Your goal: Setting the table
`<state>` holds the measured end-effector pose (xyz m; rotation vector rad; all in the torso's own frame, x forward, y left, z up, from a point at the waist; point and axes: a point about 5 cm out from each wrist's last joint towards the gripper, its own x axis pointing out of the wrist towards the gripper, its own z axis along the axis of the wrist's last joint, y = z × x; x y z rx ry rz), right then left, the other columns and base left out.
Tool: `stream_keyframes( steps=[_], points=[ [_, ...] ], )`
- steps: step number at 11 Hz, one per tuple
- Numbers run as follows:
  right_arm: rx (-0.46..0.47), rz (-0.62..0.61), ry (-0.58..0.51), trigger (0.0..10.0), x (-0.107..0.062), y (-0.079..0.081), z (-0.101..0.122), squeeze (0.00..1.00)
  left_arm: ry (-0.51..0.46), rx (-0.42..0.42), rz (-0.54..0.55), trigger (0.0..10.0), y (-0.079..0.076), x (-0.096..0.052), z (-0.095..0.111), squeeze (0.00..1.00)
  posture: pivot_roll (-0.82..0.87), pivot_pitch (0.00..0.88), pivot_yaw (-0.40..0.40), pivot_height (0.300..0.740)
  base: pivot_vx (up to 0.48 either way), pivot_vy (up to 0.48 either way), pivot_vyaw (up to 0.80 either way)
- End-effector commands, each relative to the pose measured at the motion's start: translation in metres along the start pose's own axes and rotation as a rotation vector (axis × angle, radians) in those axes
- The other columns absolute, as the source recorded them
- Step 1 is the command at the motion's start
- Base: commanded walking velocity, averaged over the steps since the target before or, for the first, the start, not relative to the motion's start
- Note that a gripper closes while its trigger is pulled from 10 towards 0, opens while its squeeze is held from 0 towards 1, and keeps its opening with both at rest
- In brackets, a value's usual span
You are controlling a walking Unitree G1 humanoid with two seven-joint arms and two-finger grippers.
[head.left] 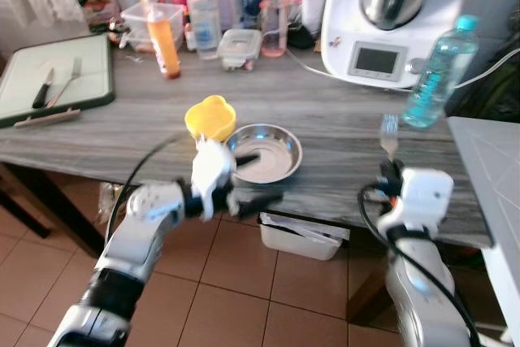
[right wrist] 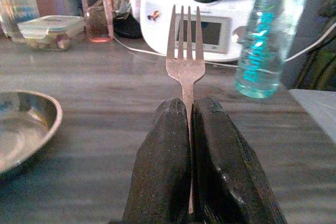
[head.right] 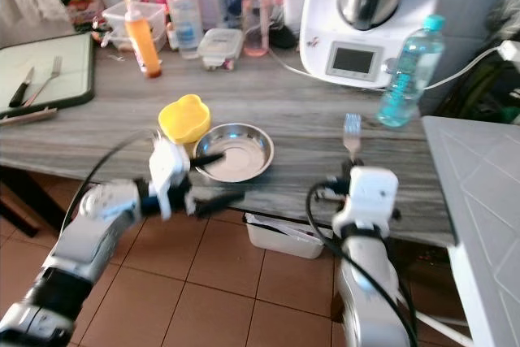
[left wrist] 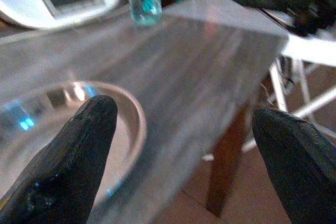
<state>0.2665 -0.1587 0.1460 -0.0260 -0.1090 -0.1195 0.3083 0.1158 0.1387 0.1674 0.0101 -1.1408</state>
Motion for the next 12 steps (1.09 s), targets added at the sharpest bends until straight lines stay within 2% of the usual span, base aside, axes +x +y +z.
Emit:
stream_keyframes(
  steps=[1, 3, 4, 8, 12],
  points=[
    [0.026, 0.036, 0.016, 10.0, 0.007, 0.008, 0.0, 0.0, 0.01, 0.014, -0.047, 10.0, -0.004, 0.001, 0.003, 0.0, 0.0, 0.103, 0.022, 0.74, 0.0, 0.0, 0.0],
    [0.106, 0.042, 0.089, 10.0, 0.022, 0.021, -0.007, 0.0, 0.023, 0.016, -0.078, 10.0, -0.008, 0.0, 0.004, 0.0, 0.02, 0.114, 0.022, 0.74, 0.0, 0.0, 0.0],
    [0.14, 0.047, 0.128, 10.0, 0.025, 0.025, -0.013, 0.0, 0.025, 0.011, -0.084, 10.0, -0.009, -0.001, 0.005, 0.0, 0.02, 0.116, 0.022, 0.74, 0.0, 0.0, 0.0],
    [0.171, 0.06, 0.233, 10.0, 0.026, 0.029, -0.033, 0.0, 0.028, -0.007, -0.11, 10.0, -0.016, 0.0, 0.007, 0.0, 0.02, 0.111, 0.021, 0.74, 0.0, 0.0, 0.0],
    [0.201, 0.112, 0.277, 10.0, 0.032, 0.043, -0.041, 0.0, 0.025, -0.03, -0.131, 10.0, -0.021, 0.002, 0.008, 0.0, 0.01, 0.112, 0.026, 0.74, 0.0, 0.0, 0.0]
  ],
)
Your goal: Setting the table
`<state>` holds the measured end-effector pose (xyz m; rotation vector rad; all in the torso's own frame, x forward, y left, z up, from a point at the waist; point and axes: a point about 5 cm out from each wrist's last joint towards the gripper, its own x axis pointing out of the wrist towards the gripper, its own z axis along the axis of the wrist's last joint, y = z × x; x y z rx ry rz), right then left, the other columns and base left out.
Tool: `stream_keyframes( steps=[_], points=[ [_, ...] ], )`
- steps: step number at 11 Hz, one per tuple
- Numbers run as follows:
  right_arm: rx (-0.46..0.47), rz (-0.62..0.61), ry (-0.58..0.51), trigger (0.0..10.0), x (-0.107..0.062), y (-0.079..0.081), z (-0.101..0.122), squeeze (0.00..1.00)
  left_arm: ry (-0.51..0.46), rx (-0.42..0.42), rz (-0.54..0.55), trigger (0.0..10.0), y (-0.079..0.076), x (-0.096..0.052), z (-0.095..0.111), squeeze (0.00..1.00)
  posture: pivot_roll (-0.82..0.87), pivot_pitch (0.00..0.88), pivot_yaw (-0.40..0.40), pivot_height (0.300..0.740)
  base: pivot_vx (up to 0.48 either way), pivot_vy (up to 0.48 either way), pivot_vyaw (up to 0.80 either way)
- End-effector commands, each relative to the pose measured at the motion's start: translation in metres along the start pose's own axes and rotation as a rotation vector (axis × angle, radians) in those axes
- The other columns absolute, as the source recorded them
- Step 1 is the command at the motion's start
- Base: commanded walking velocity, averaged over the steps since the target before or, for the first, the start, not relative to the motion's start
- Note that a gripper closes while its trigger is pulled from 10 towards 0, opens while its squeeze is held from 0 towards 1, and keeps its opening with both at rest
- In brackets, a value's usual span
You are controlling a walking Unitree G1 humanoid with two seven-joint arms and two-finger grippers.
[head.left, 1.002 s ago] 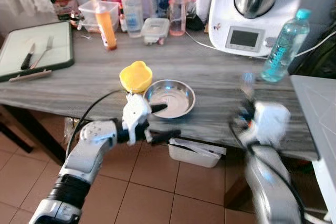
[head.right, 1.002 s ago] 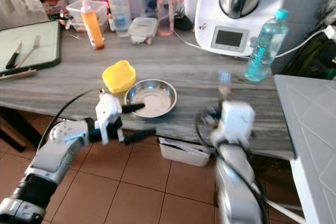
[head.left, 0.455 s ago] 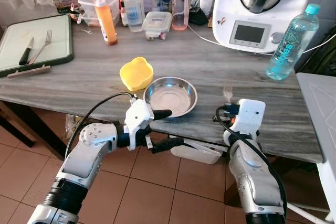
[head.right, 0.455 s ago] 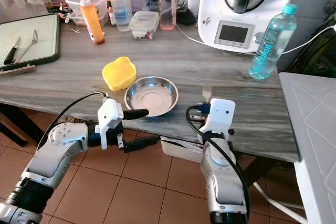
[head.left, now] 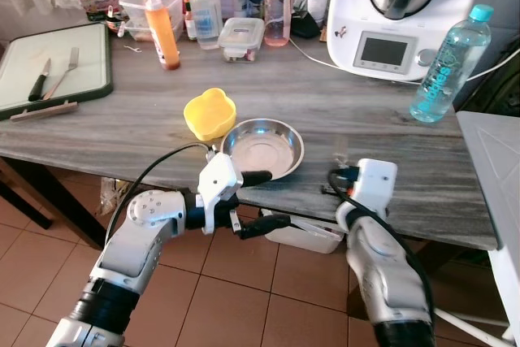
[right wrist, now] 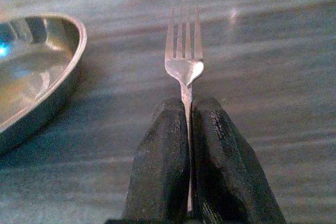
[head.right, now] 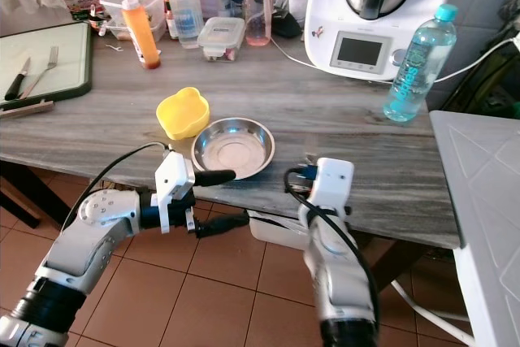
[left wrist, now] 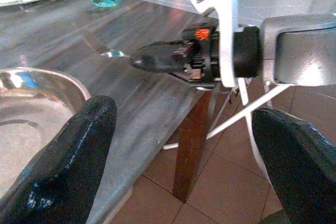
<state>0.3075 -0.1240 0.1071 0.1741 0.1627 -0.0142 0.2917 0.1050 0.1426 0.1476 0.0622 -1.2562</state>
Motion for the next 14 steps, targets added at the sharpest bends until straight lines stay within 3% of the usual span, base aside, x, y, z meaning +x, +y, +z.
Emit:
stream_keyframes(
  steps=[1, 8, 14],
  points=[
    [0.012, 0.023, 0.001, 10.0, 0.003, 0.006, 0.0, 0.0, 0.004, 0.006, -0.013, 10.0, -0.003, 0.0, 0.001, 0.0, 0.02, 0.114, 0.027, 0.74, 0.0, 0.0, 0.0],
    [0.029, -0.026, -0.034, 10.0, 0.027, 0.003, 0.008, 0.0, 0.01, 0.005, -0.02, 10.0, -0.005, 0.0, 0.003, 0.0, 0.03, 0.114, 0.035, 0.74, 0.0, 0.0, 0.0],
    [0.03, 0.012, -0.028, 10.0, 0.037, 0.02, 0.005, 0.0, 0.005, 0.006, -0.027, 10.0, -0.007, 0.003, 0.005, 0.0, 0.04, 0.113, 0.041, 0.74, 0.0, 0.0, 0.0]
  ],
)
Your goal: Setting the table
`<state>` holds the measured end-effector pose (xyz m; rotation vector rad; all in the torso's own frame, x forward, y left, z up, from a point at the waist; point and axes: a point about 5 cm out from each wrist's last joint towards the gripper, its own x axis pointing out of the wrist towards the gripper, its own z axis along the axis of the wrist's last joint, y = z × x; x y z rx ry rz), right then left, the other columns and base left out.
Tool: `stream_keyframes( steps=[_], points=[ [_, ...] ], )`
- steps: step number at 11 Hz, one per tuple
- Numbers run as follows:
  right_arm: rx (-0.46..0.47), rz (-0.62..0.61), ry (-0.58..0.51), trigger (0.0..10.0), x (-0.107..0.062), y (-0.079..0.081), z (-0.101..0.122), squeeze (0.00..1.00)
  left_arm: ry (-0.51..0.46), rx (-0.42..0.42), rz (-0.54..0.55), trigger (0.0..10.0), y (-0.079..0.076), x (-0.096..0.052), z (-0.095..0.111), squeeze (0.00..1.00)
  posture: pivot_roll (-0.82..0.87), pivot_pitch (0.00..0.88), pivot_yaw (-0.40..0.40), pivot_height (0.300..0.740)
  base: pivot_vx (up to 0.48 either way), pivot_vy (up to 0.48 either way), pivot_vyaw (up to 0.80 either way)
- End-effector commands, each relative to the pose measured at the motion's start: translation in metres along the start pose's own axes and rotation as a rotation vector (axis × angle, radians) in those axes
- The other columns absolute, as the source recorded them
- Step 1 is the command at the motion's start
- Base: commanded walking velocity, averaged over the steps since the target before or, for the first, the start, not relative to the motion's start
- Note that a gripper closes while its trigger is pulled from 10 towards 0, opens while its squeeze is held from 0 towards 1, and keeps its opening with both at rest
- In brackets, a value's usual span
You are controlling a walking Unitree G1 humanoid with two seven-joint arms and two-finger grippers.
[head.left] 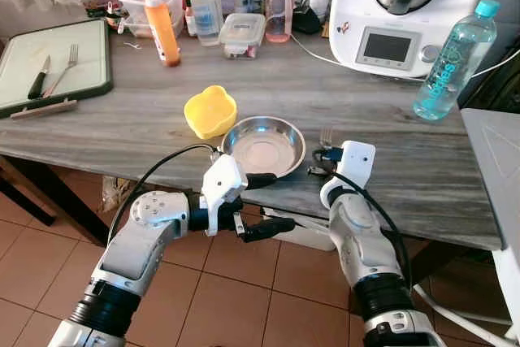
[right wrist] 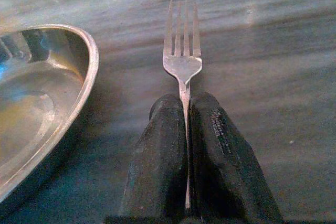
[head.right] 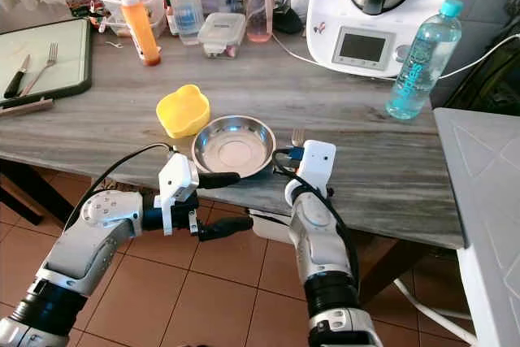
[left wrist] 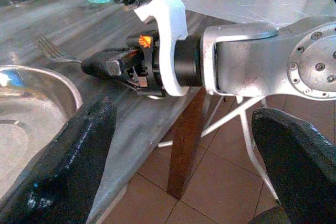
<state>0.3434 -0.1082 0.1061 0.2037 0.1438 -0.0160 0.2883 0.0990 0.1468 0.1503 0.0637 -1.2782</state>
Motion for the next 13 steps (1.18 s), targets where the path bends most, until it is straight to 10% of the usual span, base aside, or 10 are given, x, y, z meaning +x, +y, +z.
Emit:
stream_keyframes(
  steps=[1, 4, 5, 8, 9, 13],
  points=[
    [0.004, 0.006, -0.002, 10.0, 0.001, 0.005, 0.001, 0.0, 0.003, 0.003, -0.006, 10.0, -0.004, -0.001, 0.0, 0.0, 0.04, 0.116, 0.041, 0.74, 0.0, 0.0, 0.0],
    [0.006, 0.008, 0.015, 10.0, 0.001, 0.007, -0.006, 0.0, 0.005, -0.002, -0.013, 10.0, -0.007, -0.001, 0.0, 0.0, 0.04, 0.123, 0.039, 0.74, 0.0, 0.0, 0.0],
    [0.004, 0.009, 0.028, 10.0, 0.0, 0.007, -0.01, 0.63, 0.007, -0.003, -0.016, 10.0, -0.008, -0.001, -0.001, 0.0, 0.04, 0.125, 0.037, 0.74, 0.0, 0.0, 0.0],
    [-0.004, 0.015, 0.052, 10.0, -0.003, 0.006, -0.019, 0.64, 0.005, -0.005, -0.016, 10.0, -0.011, -0.001, 0.0, 0.0, 0.04, 0.127, 0.036, 0.74, 0.0, 0.0, 0.0],
    [-0.006, 0.015, 0.051, 10.0, -0.005, 0.005, -0.021, 1.0, 0.003, -0.007, -0.015, 10.0, -0.012, -0.001, 0.0, 0.0, 0.04, 0.128, 0.035, 0.74, 0.0, 0.0, 0.0],
    [-0.067, -0.006, -0.025, 10.0, -0.011, -0.009, -0.009, 1.0, -0.002, -0.008, -0.011, 10.0, -0.011, 0.0, 0.0, 0.0, 0.04, 0.124, 0.034, 0.74, 0.0, 0.0, 0.0]
  ],
)
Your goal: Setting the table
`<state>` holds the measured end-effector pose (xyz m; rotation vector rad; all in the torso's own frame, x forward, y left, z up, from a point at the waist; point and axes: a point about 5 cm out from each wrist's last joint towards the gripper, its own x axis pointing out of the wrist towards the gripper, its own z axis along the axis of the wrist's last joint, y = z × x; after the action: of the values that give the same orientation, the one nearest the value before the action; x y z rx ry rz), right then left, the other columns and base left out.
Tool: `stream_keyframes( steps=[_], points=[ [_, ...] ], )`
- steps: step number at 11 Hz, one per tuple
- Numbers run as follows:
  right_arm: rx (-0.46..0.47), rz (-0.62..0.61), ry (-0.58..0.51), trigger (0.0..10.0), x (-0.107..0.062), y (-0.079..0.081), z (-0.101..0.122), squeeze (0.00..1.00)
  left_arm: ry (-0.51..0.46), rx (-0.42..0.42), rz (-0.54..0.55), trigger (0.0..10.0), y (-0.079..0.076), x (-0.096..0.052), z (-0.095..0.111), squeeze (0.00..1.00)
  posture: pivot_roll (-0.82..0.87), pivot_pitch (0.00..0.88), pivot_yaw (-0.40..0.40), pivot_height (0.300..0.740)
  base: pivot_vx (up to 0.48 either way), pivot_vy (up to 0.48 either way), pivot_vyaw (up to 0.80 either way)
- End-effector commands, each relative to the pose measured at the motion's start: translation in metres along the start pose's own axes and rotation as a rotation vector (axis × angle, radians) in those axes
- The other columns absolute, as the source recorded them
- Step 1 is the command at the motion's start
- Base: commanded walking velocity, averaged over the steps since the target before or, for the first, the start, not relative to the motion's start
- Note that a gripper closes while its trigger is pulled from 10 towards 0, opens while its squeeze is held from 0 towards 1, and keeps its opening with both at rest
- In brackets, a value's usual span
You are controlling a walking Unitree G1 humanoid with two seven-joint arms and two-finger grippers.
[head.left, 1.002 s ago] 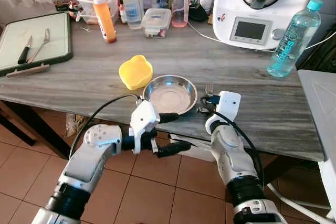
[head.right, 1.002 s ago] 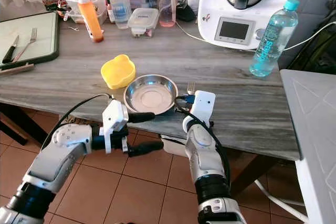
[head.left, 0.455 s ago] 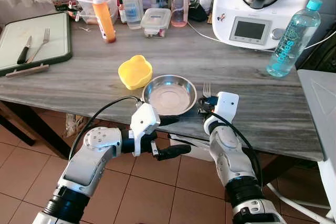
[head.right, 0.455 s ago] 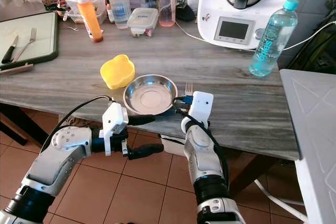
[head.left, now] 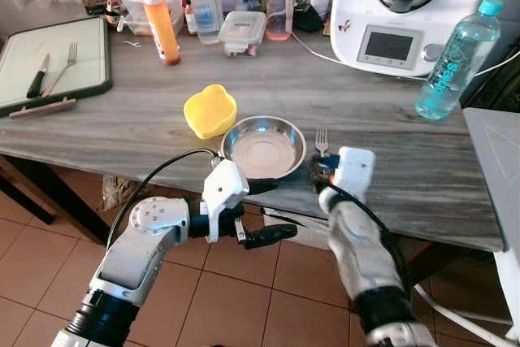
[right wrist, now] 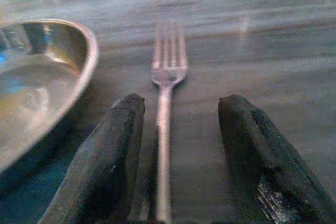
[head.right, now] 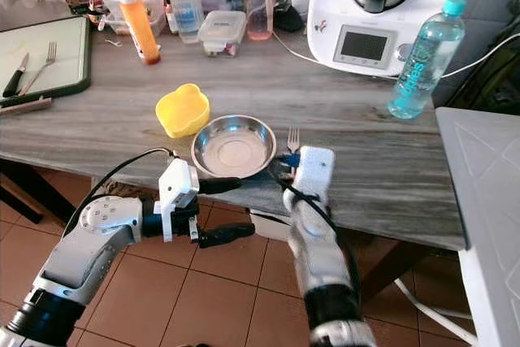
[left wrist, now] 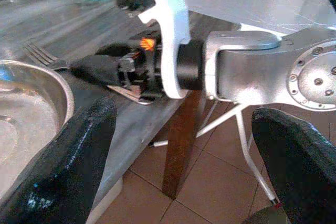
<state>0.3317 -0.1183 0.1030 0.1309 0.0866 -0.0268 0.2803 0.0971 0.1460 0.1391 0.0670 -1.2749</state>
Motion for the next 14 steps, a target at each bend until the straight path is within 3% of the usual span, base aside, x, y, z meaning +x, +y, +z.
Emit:
stream_keyframes(
  steps=[1, 7, 8, 11, 13, 14],
  points=[
    [-0.015, 0.001, 0.005, 10.0, -0.004, -0.002, -0.001, 1.0, 0.001, 0.002, -0.011, 10.0, -0.002, 0.001, 0.001, 0.0, 0.03, 0.12, 0.035, 0.74, 0.0, 0.0, 0.0],
    [-0.062, 0.043, -0.31, 10.0, -0.029, -0.009, 0.048, 1.0, -0.005, 0.004, 0.021, 10.0, 0.004, 0.001, 0.0, 0.0, 0.03, 0.101, 0.032, 0.74, 0.0, 0.0, 0.0],
    [-0.029, 0.055, -0.333, 10.0, -0.037, -0.011, 0.054, 1.0, -0.007, 0.004, 0.033, 10.0, 0.006, 0.0, -0.001, 0.0, 0.03, 0.095, 0.03, 0.74, 0.0, 0.0, 0.0],
    [-0.083, -0.038, -0.334, 10.0, -0.068, -0.034, 0.055, 1.0, -0.027, -0.013, 0.084, 10.0, 0.008, 0.001, -0.003, 0.0, 0.03, 0.09, 0.023, 0.74, 0.0, 0.0, 0.0],
    [-0.101, -0.158, -0.312, 10.0, -0.102, -0.062, 0.051, 1.0, -0.067, -0.058, 0.151, 10.0, 0.006, 0.004, -0.006, 0.0, 0.0, 0.087, 0.019, 0.74, 0.0, 0.0, 0.0],
    [-0.113, -0.184, -0.293, 10.0, -0.109, -0.068, 0.05, 1.0, -0.075, -0.062, 0.168, 10.0, 0.005, 0.004, -0.007, 0.0, 0.0, 0.085, 0.018, 0.74, 0.0, 0.0, 0.0]
  ],
)
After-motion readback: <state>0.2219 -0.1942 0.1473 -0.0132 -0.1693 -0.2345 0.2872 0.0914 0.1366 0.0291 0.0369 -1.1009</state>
